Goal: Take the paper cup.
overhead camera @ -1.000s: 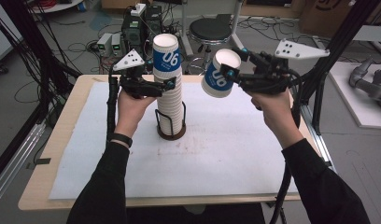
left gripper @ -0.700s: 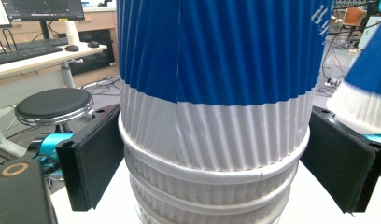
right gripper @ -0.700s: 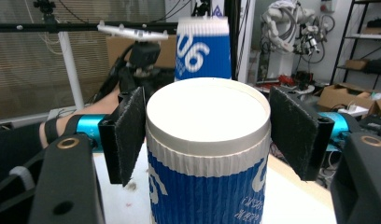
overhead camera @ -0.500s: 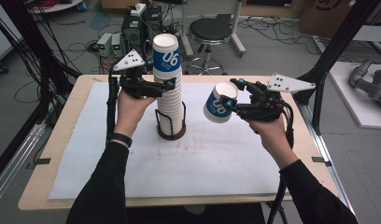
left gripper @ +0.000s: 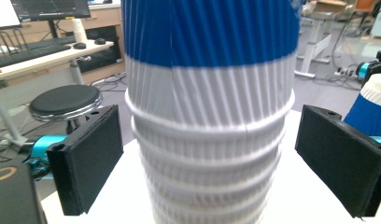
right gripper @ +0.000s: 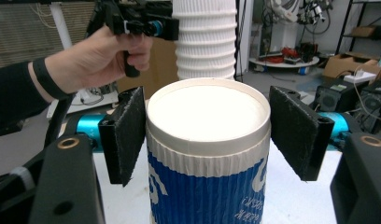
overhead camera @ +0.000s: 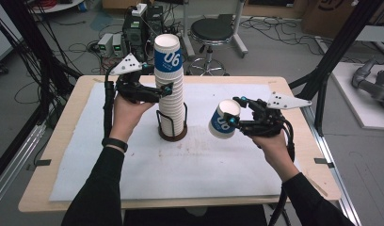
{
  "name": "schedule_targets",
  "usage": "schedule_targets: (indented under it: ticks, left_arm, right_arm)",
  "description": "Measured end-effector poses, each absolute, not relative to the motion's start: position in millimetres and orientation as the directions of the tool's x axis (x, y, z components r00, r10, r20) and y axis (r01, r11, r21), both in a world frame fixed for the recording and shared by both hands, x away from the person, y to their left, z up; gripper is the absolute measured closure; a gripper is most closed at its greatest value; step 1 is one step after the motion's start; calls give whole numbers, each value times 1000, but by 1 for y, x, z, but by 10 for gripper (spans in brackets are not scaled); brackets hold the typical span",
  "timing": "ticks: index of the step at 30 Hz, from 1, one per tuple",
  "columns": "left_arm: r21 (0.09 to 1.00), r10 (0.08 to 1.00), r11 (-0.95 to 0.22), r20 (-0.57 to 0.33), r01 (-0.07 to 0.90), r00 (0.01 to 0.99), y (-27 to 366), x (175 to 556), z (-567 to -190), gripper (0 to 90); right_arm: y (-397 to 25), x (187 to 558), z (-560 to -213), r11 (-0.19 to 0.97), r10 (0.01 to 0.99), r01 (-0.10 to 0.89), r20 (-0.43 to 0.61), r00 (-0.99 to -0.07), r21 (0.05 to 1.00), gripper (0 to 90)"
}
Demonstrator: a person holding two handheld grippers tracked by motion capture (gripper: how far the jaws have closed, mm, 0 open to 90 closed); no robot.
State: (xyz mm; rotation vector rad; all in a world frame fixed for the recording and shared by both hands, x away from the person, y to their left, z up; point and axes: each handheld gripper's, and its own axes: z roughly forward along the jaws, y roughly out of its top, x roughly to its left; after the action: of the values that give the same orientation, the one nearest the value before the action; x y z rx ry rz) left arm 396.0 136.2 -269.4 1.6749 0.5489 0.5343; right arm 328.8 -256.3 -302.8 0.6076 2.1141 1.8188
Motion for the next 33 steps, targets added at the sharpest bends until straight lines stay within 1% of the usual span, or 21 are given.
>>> schedule_targets:
  ticks: [8,10,16,20,24,30,33]
  left_arm:
    - [989,635,-138,44,58,771,155,377,-277,77]
    - [991,626,-124,39,50,779,160,370,-280,77]
    - [991,620,-129,46,43,784,167,351,-293,77]
    - [992,614,-123,45,39,788,169,340,-307,77]
    - [991,602,-119,28,55,798,168,329,-324,77]
    - [991,580,-98,-13,86,814,161,317,-351,77]
    - [989,576,-120,0,85,817,157,312,-362,77]
  right_arm:
    - [-259,324,-322,130,487,140,60,-871,982,311]
    - [-260,322,-326,130,485,140,60,-872,981,311]
    - [-258,320,-338,141,478,153,68,-876,978,311]
    - [-256,318,-346,147,478,160,72,-876,976,311]
    - [-254,317,-353,154,475,169,77,-876,974,311]
    - [-251,317,-360,166,473,171,74,-878,971,311]
    - [-251,317,-361,167,471,170,73,-879,971,311]
